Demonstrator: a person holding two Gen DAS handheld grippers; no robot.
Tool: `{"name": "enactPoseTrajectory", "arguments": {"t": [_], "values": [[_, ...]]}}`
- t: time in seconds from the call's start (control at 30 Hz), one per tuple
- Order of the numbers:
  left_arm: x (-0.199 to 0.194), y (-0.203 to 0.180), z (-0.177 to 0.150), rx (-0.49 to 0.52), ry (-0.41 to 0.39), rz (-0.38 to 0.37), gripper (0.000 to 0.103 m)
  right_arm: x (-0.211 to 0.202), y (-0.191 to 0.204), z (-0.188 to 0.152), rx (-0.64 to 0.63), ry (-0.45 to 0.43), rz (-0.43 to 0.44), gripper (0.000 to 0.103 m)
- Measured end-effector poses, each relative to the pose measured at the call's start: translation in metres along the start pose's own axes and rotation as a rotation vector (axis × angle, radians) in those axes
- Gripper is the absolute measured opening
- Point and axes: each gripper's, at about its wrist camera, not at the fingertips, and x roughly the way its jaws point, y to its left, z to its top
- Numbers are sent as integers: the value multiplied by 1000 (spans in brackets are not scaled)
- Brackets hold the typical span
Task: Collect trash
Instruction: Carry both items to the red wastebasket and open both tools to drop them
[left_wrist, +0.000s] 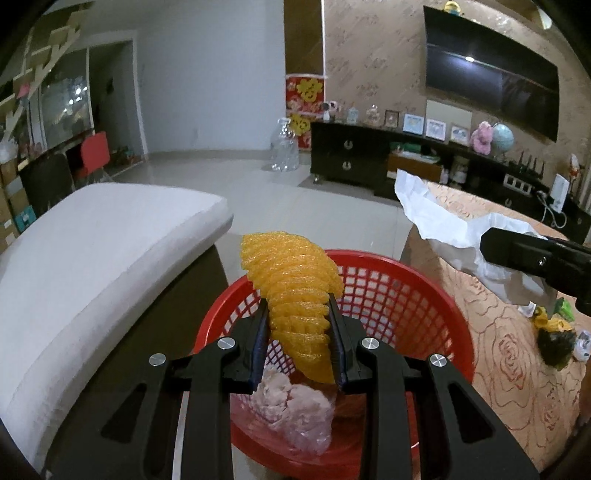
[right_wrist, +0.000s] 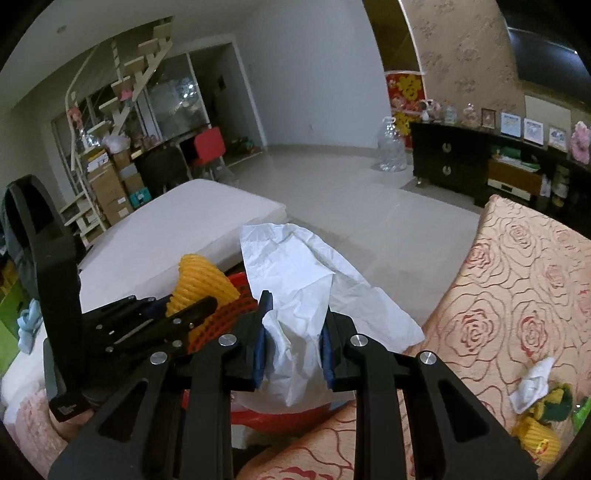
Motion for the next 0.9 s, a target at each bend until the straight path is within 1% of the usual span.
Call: {"name": "enactPoseTrajectory", "arguments": {"t": [0.23, 0.37, 0.4, 0.5, 0.67, 0.73, 0.9], "values": [[11, 7, -2, -6, 55, 6, 27, 15, 9, 2, 3, 48, 31, 24], [14, 10, -3, -17, 68, 4, 32, 23, 12, 0, 5, 70, 54, 25], [14, 10, -3, -20, 73, 4, 33, 24, 13, 0, 6, 74, 56, 28], [15, 12, -3, -27, 81, 3, 40, 25, 14, -2, 19, 79, 69, 38], [14, 12, -4, -34, 75, 14, 65, 23, 13, -4, 41, 71, 82, 52], [16, 11, -3, -38, 76, 18, 67, 22, 12, -4, 53, 65, 87, 56], [14, 19, -3, -68, 74, 26, 71, 22, 11, -5, 70, 70, 104, 57]]}}
